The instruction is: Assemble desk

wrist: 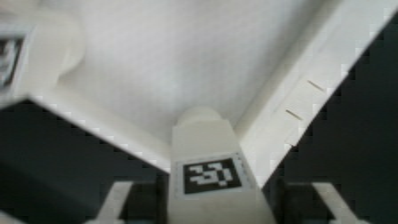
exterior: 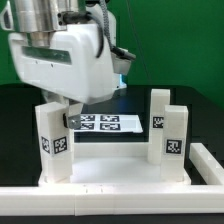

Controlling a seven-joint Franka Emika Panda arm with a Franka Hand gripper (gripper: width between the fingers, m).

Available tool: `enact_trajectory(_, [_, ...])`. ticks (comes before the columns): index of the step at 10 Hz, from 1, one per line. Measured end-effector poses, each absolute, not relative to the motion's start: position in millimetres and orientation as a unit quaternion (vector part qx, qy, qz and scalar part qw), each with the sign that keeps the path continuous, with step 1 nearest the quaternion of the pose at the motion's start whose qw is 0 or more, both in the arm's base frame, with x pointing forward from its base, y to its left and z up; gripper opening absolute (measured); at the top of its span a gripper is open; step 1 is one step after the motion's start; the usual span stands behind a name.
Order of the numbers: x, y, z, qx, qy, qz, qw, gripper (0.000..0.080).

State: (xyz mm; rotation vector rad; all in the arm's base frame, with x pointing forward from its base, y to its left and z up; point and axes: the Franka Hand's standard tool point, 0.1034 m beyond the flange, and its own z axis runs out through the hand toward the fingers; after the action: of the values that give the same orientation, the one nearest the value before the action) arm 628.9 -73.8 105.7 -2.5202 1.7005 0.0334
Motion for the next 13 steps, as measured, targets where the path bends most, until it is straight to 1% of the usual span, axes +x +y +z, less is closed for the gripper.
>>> enact_trajectory(2, [631, -65, 103.4, -0.709, 0.699, -0.007, 0.087, 0.0294])
enact_trajectory(3, [633, -62, 103.3, -0.669, 0.737, -0.015, 0.095, 0.0294])
enact_trajectory(5, [634, -58, 103.6, -0.641, 0.761, -0.011, 0.095, 0.0294])
enact_trajectory(7, [633, -60, 104.2, -0.688, 0.720, -0.016, 0.094, 0.0294])
enact_trajectory(8, [632, -65, 106.8, -0.732, 0.675, -0.018, 0.092, 0.0480])
enact_trajectory(9, [632, -71, 109.8, -0.779, 0.621, -0.028, 0.090, 0.0611])
enact_trajectory(10, [632, -75, 111.3, -0.830, 0.550, -0.037, 0.085, 0.0611])
enact_trajectory(11, [631, -72, 111.2, -0.865, 0.494, -0.043, 0.073, 0.0637])
enact_trajectory(13, [630, -74, 110.1, -0.891, 0.446, -0.047, 0.070, 0.0647])
